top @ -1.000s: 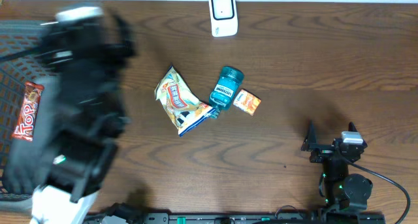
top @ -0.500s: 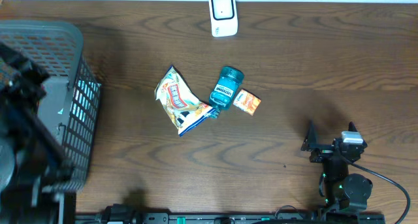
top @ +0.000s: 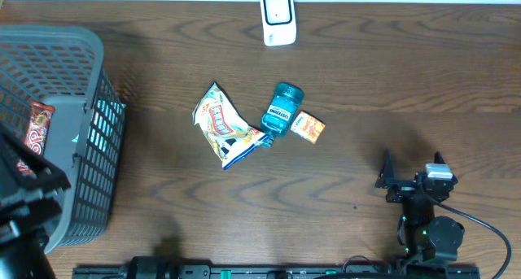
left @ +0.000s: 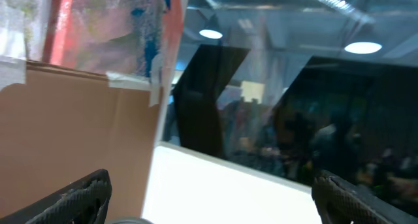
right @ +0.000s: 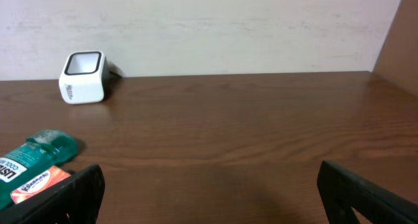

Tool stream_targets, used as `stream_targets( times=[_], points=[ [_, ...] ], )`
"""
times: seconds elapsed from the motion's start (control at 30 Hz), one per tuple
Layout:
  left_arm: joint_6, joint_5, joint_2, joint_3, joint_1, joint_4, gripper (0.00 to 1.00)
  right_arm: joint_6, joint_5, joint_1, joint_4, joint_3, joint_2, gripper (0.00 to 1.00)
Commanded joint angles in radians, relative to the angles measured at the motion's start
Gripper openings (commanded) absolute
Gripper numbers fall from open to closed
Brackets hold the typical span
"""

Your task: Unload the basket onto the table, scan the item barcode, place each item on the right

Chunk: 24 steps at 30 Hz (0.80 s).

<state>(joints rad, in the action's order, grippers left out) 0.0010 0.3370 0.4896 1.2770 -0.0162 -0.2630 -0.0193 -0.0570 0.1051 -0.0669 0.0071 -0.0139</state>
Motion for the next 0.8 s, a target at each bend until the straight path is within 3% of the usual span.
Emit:
stream_targets(
  times=[0.0,0.27,0.77],
  points=[
    [-0.057,-0.090,-0.023,-0.011,-0.003,-0.004,0.98,-0.013,-0.005,-0.008,-0.004,-0.002,0.000,0.99],
    [-0.067,-0.109,-0.041,-0.011,-0.003,-0.005,0.98,-0.013,-0.005,-0.008,-0.003,-0.002,0.000,0.99],
    [-0.067,-0.377,-0.127,-0.011,-0.002,-0.002,0.98,-0.013,-0.005,-0.008,-0.003,-0.002,0.000,0.99]
  ],
)
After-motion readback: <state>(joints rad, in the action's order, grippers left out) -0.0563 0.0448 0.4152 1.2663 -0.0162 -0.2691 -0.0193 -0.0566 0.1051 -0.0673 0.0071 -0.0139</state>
